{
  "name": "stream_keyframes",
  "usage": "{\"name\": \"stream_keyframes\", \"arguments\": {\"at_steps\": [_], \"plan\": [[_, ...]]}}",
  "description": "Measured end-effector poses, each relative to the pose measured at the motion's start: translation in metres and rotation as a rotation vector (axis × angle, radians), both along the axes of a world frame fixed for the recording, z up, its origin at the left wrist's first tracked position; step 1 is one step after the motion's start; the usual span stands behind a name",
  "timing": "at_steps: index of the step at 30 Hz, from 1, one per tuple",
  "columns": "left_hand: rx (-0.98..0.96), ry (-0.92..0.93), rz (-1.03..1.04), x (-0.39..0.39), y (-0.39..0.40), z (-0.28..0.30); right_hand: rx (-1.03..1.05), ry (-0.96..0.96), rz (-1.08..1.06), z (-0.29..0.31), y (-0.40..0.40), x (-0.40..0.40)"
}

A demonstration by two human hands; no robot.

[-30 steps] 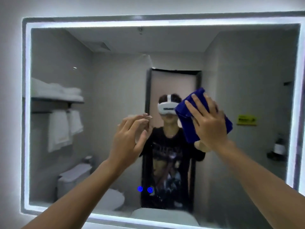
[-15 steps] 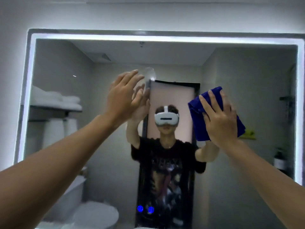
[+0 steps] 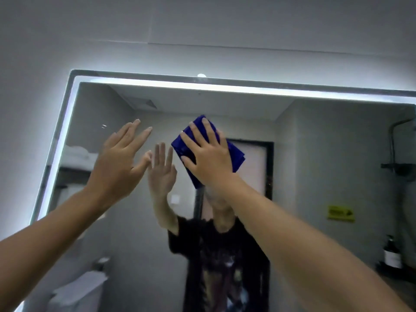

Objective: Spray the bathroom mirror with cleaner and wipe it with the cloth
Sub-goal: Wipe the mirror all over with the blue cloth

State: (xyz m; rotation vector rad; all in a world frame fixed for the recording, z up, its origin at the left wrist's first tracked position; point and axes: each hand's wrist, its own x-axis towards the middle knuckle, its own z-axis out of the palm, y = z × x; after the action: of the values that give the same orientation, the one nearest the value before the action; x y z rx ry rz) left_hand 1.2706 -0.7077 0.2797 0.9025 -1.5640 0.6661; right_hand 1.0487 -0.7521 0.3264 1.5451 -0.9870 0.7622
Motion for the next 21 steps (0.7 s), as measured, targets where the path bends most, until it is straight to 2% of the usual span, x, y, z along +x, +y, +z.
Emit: {"name": "stream_keyframes", "arguments": {"at_steps": [4, 8, 15, 21], "plan": [[0.019, 0.009, 0.025, 0.025, 0.001, -0.024, 0.027, 0.137, 0.032, -0.027, -0.017, 0.041], [0.018, -0.005, -0.008, 0.013, 0.001, -0.028, -0.038, 0.176, 0.002, -0.024, -0.020, 0.025], [-0.029, -0.098, -0.138, -0.087, -0.004, -0.005, -0.099, -0.033, -0.049, -0.005, 0.010, -0.081], [-0.065, -0.219, -0.257, -0.196, -0.005, -0.005, -0.157, -0.349, -0.194, -0.006, 0.052, -0.217]]}}
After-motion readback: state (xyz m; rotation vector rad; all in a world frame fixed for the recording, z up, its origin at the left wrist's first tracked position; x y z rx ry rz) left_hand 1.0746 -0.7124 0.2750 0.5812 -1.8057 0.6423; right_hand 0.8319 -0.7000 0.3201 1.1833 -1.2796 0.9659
